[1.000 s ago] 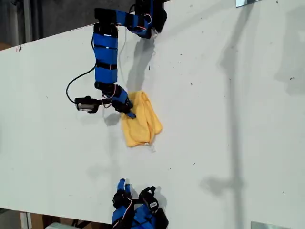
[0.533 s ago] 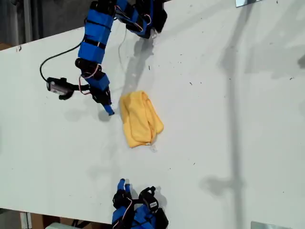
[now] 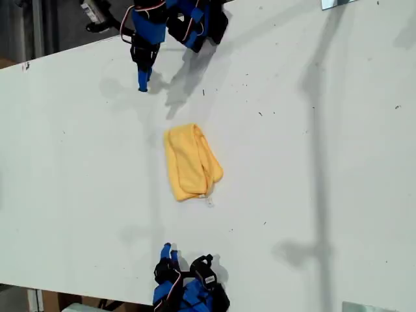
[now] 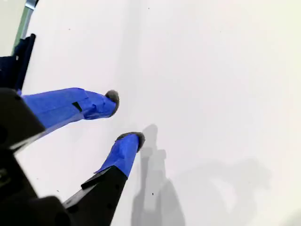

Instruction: Grasp corners of a square towel and fold twice.

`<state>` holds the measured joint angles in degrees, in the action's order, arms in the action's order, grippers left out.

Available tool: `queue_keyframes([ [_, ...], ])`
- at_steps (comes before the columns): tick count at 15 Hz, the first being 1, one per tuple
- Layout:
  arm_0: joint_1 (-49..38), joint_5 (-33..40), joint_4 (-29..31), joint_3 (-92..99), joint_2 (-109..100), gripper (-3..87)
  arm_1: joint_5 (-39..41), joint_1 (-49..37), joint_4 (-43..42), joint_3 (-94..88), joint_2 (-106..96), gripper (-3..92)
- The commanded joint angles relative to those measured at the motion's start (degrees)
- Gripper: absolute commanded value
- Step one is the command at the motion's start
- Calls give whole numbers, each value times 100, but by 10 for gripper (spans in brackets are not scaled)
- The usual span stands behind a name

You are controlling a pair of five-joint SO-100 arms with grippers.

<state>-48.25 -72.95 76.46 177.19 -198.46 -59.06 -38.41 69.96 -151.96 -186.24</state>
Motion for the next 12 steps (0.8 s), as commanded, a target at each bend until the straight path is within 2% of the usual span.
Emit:
queue_keyframes([
  [1,-97,-167,-88,97,-26,106,-475,580,-176,-422,-255,221],
  [2,-97,-97,-97,105,-26,104,-896,589,-149,-712,-255,163],
  [3,-79,448,-123,114,-26,104,-1468,624,-193,-1037,-255,136],
  [4,-18,756,-132,123,-26,104,-2637,712,-18,-1195,-255,135],
  [5,-18,1187,-141,123,-26,104,-3445,738,396,-1195,-255,120],
  [7,-18,1222,-149,132,-26,104,-4755,1213,747,-1292,-255,122],
  [8,-18,1222,-149,132,-26,104,-5186,1582,765,-1283,-246,122],
  [10,-18,1222,-149,132,-26,104,-5326,2065,747,-1222,-246,122],
  [12,-26,1222,-149,132,-26,104,-5335,2153,844,-1072,-246,122],
])
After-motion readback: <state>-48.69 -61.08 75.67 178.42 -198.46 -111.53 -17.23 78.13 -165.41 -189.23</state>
